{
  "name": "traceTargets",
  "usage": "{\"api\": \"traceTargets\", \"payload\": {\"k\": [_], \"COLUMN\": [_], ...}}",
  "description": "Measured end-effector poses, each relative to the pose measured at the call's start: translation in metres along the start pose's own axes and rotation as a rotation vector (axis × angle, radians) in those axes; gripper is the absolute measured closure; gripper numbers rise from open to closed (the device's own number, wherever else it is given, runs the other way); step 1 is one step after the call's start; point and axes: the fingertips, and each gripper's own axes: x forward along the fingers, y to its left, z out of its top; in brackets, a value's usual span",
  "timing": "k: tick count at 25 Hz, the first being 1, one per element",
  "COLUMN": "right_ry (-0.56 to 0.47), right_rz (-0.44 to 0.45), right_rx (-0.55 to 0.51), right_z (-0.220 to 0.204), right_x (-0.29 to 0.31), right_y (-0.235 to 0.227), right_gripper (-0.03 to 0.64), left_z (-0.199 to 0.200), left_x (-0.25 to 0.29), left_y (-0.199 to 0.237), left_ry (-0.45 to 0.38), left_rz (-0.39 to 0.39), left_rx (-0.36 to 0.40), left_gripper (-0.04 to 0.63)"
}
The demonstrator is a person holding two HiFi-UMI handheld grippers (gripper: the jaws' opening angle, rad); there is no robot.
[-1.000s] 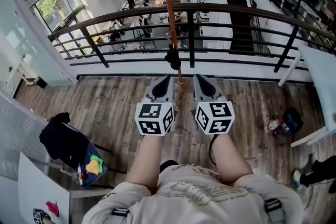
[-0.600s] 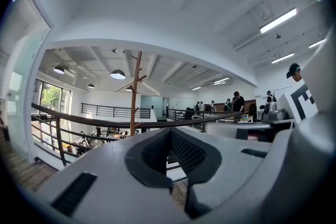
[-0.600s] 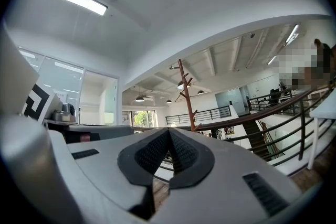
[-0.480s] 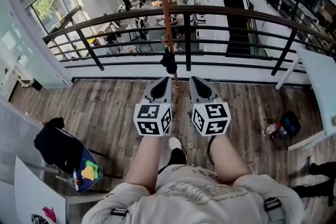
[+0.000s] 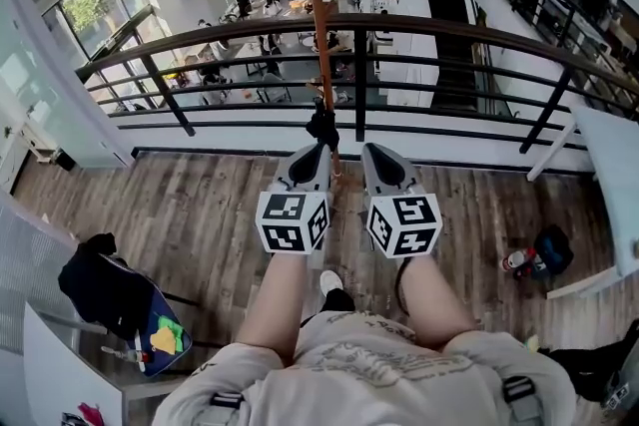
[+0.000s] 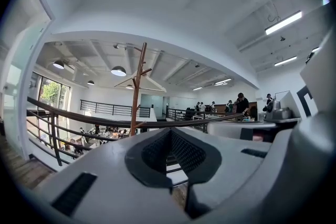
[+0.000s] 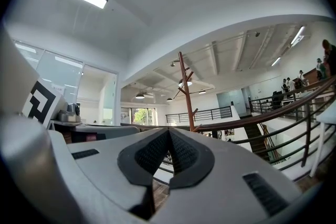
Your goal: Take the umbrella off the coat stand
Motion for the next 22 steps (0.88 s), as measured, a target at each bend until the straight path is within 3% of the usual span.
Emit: {"api": "traceTargets", "payload": {"k": [22], "right_ry": [0.033], "right_rz": [0.008], "right_rx": [-0.077], "right_z": [-0.003], "right_x": [0.257], "right_y": [-0.031], "right_gripper": [0.615], "left_z": [0.011], "left_x": [0.185], "left_y": [0.184], "left_ry": [0.013], "left_rz": [-0.006], "left_rx": [-0.049], "left_gripper": [0.591]}}
